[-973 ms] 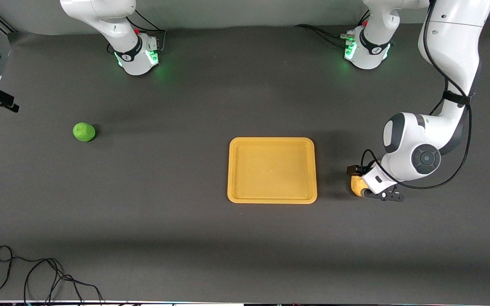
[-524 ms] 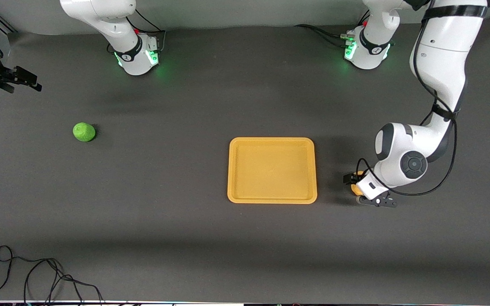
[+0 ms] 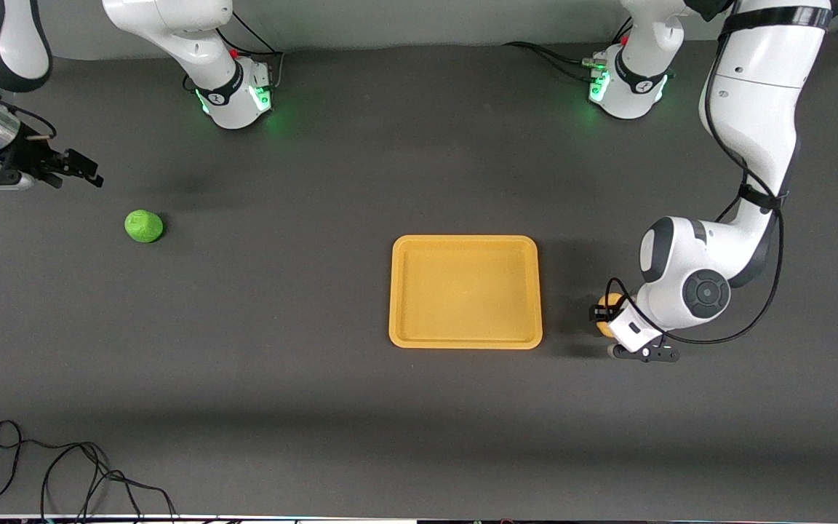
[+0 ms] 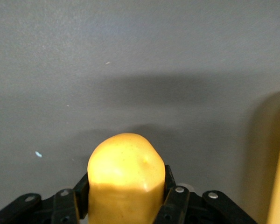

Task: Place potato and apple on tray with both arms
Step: 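Carry the potato onto the tray while the right gripper grasps the apple, then release the potato and withdraw the left gripper while the right lifts the apple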

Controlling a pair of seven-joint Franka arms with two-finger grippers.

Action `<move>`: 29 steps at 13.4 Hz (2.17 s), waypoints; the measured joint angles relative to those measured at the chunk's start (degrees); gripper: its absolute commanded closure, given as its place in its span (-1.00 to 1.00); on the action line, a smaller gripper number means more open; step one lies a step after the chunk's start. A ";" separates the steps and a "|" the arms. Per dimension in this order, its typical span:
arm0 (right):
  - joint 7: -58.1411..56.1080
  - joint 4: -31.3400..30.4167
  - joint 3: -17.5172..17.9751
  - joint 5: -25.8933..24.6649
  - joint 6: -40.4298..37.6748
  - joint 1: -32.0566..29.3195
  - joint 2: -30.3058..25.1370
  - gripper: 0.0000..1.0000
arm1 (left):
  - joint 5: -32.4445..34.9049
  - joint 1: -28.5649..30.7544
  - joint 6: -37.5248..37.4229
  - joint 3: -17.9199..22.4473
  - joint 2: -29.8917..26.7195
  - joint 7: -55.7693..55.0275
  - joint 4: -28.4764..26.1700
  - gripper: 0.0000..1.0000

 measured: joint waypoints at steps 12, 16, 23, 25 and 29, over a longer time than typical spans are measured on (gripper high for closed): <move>-0.87 -8.30 -2.88 3.78 30.28 4.40 21.57 -1.00 | -0.25 -16.18 -3.80 -0.48 3.91 -22.82 8.74 0.14; -0.87 -8.15 -2.95 4.69 33.45 4.88 26.12 -1.00 | -0.07 -16.19 -4.40 -0.22 4.70 -22.82 7.32 -1.00; -2.63 -6.07 -2.94 7.09 30.28 5.66 28.10 0.31 | 0.04 -15.51 -9.89 0.67 0.72 -22.15 8.28 -1.00; -2.65 -1.07 -2.86 8.00 22.47 8.01 26.14 0.31 | 0.05 -12.23 -14.49 1.05 -4.87 -18.05 9.30 -1.00; -2.65 14.56 -2.60 8.65 0.33 12.10 19.23 0.31 | 0.19 -6.26 -21.61 2.18 -15.49 -5.47 9.54 -1.00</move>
